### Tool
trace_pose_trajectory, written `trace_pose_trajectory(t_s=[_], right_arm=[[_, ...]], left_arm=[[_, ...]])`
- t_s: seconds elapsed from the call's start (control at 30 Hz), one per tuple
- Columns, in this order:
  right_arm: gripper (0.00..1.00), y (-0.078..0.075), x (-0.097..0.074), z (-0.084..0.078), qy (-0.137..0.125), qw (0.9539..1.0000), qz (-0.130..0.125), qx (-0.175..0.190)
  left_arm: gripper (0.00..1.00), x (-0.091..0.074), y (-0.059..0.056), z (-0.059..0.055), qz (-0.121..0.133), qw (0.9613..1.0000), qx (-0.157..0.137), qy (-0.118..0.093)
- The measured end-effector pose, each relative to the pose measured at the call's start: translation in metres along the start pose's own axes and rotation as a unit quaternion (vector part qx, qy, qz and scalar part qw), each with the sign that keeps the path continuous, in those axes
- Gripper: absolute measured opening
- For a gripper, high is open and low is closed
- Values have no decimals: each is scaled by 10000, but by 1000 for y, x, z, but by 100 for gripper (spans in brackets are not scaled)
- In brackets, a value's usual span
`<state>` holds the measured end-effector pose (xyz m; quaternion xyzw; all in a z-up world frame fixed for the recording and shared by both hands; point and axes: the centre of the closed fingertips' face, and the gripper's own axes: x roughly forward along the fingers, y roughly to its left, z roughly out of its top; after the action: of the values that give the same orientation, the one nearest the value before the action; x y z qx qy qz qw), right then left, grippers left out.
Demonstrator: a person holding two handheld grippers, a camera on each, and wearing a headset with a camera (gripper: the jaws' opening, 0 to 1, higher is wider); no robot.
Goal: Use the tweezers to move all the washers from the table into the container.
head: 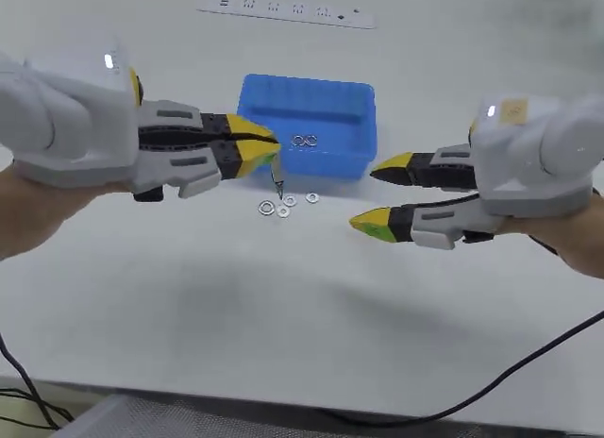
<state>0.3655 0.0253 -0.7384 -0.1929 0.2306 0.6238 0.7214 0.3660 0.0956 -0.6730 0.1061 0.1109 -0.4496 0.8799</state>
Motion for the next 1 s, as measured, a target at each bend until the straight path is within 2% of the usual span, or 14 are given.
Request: trace_pose_trajectory(t_s=[0.1,0.2,0.37,0.53,0.67,0.7,0.73,0.8,0.9,1.0], right_arm=[[52,4,1,-5,-7,10000,-39,-22],[57,9,1,-12,24,10000,6,55],[58,14,-1,-18,65,9999,77,108],[62,13,-1,-21,73,9997,45,207],[62,15,-1,-23,98,9996,83,240],[62,15,-1,-23,99,9996,86,247],[62,15,0,-23,97,9996,84,246],[62,15,0,-23,91,9996,90,256],[62,18,2,-23,101,9995,124,277],[62,19,3,-23,120,9994,148,276]], left_arm=[[5,2,-2,-8,6,9999,15,111],[5,3,-5,-11,-13,9999,21,123],[5,7,-8,-11,-67,10000,0,70],[5,9,-8,-12,-31,10000,-64,49],[5,9,-8,-18,-36,9999,-135,99],[5,9,-9,-20,-40,9999,-76,139],[5,9,-9,-19,-39,9999,-96,84],[5,10,-11,-22,-73,9998,-80,152],[5,9,-11,-21,-119,9997,-182,107],[5,8,-13,-22,-241,9994,-72,219]])
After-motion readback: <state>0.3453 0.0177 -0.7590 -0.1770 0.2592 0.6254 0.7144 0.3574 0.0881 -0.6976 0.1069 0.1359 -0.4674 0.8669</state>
